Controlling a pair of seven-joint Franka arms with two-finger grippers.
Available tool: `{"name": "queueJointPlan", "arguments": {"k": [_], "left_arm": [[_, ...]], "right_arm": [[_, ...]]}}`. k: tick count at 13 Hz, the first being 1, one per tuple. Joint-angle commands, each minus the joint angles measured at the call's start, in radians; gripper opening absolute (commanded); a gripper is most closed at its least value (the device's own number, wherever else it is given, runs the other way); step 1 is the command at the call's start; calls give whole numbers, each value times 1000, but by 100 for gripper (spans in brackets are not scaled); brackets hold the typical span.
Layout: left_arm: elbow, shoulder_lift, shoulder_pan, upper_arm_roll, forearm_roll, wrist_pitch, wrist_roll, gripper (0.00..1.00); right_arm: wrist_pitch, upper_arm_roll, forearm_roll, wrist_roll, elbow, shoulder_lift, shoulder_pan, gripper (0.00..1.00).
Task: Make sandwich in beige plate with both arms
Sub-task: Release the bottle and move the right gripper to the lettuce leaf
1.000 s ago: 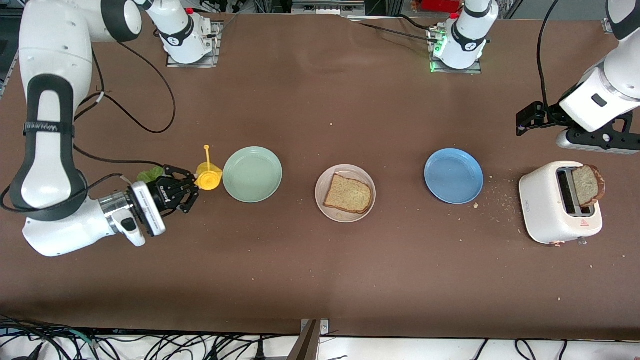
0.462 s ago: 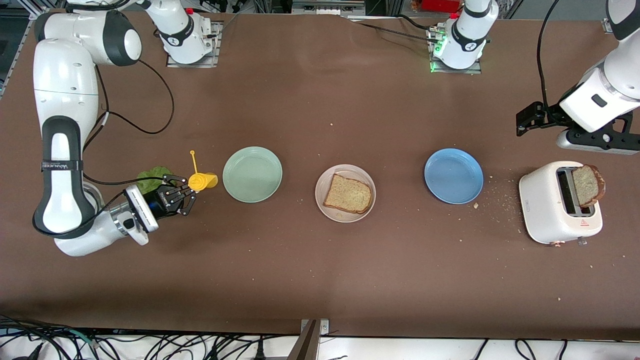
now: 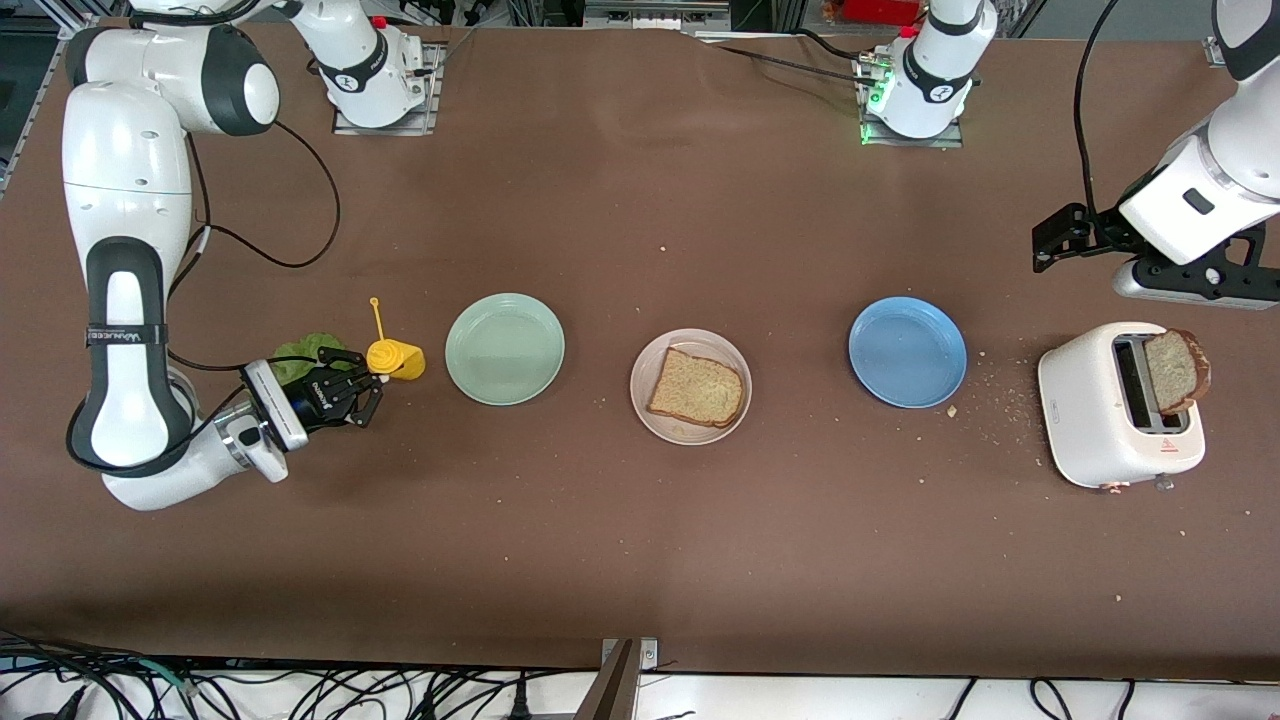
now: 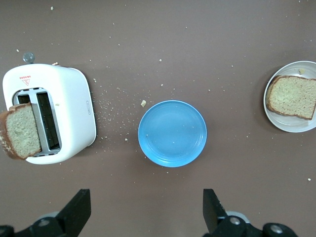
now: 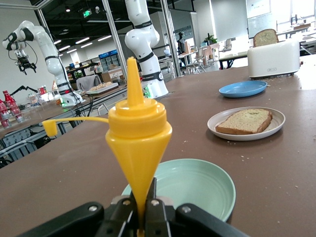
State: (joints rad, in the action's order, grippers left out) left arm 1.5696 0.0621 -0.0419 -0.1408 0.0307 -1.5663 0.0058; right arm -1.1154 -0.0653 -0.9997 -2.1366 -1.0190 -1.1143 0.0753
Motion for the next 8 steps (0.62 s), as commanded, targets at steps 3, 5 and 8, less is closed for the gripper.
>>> {"name": "queueJointPlan", "arguments": {"k": [3,5,8], "left_arm": [[-2,-1,-1,4,-12,-6,-1,100],[-2,-1,-1,4,-11,-6,-1,100],[-2,-1,-1,4,-11,-6,-3,100]], "right_arm": [[-15,5,9,-85,27,-51,11,0],[-39,4,22,-104,27,-62,11,0],[-67,4,43,-126,25,-76,11,0]]}}
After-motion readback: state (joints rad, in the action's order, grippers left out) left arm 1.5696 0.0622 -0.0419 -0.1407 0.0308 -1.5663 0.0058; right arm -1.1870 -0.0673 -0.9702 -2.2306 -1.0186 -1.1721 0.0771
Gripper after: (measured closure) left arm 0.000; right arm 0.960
